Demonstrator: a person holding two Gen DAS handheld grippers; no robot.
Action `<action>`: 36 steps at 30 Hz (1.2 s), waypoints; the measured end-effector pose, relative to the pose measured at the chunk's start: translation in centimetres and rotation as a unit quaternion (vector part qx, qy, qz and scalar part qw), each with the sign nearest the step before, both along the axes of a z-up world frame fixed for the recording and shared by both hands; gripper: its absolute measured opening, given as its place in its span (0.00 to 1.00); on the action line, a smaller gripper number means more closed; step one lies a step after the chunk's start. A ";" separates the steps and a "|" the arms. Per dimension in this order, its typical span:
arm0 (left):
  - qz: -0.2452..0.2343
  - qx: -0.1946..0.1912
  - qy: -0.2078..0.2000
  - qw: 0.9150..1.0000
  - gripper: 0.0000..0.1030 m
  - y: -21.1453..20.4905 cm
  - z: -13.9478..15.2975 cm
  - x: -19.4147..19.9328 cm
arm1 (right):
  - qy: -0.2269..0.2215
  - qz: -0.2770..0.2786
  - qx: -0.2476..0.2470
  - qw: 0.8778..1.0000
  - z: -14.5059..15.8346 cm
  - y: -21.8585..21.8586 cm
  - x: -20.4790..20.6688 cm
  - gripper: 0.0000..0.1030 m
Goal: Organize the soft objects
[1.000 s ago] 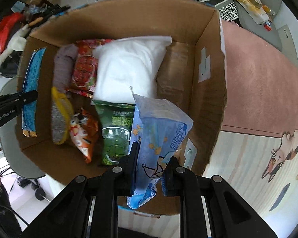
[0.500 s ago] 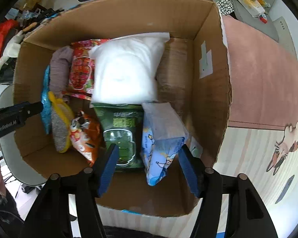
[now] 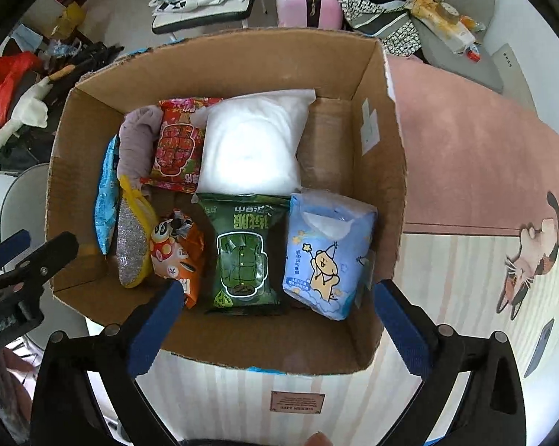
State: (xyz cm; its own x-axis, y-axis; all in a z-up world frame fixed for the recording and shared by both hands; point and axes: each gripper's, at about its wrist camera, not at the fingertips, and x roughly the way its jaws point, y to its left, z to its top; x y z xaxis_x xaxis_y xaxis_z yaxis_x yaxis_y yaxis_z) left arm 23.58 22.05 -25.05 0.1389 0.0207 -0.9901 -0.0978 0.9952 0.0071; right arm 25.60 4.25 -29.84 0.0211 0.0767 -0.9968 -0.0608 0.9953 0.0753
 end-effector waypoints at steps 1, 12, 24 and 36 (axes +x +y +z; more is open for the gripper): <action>-0.001 0.001 -0.003 1.000 0.96 -0.1 0.0 0.1 | -0.003 -0.001 -0.001 1.000 0.0 0.0 -0.1 1.00; 0.009 0.005 -0.061 0.998 0.96 -1.9 5.8 -3.7 | -0.064 -0.022 0.010 0.998 6.2 -3.0 -3.8 1.00; -0.009 0.009 -0.158 0.987 0.96 -4.4 17.1 -12.0 | -0.181 -0.026 0.020 0.983 19.4 -5.7 -13.8 1.00; -0.022 0.013 -0.208 0.978 0.96 -5.7 23.4 -17.5 | -0.246 -0.016 0.018 0.969 28.0 -6.8 -21.3 1.00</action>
